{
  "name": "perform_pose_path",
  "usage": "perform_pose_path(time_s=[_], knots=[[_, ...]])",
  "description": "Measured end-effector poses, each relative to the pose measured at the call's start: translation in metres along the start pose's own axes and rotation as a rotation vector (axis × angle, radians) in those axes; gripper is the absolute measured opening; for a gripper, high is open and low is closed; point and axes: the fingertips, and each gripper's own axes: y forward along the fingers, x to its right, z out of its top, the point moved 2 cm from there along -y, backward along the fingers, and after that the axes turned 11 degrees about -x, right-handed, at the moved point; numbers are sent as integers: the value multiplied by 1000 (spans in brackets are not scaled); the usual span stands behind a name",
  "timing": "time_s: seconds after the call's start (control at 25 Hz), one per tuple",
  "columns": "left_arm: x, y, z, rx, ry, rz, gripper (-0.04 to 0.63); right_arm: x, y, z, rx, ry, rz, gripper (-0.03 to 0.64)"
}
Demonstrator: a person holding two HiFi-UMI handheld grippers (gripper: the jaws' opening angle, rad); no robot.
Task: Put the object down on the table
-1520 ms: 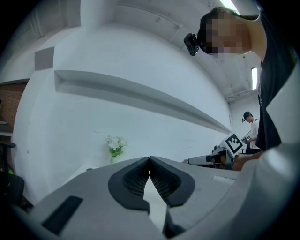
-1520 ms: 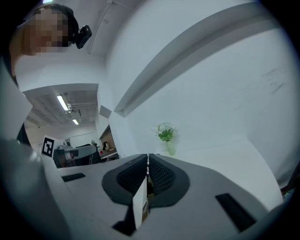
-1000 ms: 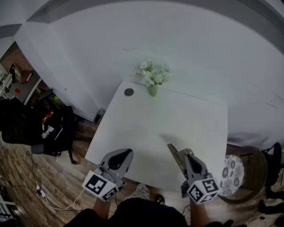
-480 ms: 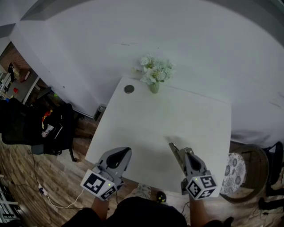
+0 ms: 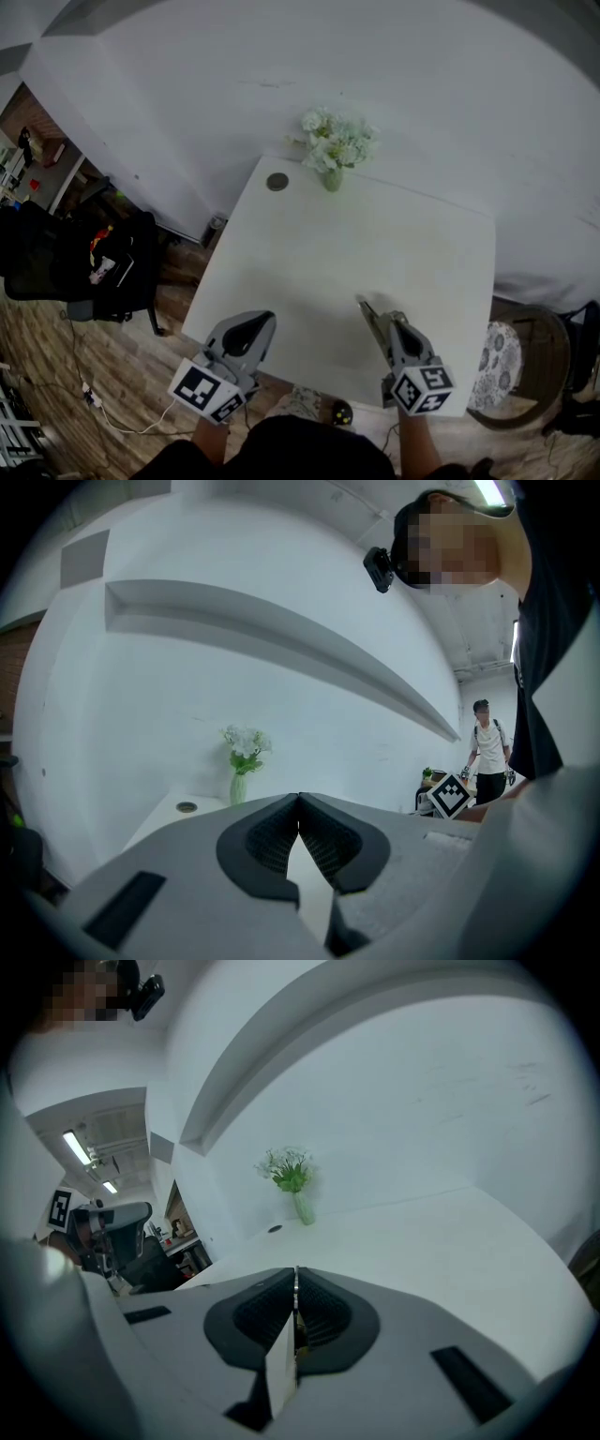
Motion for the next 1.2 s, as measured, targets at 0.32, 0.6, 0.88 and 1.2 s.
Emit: perform_pose_path(time_s=[0.32, 0.6, 0.88, 1.2], knots=[[-3, -4, -3, -5, -8, 13, 0, 3, 10, -10, -33, -3, -7, 12], [-3, -5, -3, -1, -8, 20, 0, 7, 12, -16, -50, -9, -14, 12], [-3, -6, -2, 1, -9, 28, 0, 11, 12, -20, -53, 1, -5, 12], [-1, -6, 0, 4, -4, 31, 0, 15, 11, -26, -63, 16, 13, 12]])
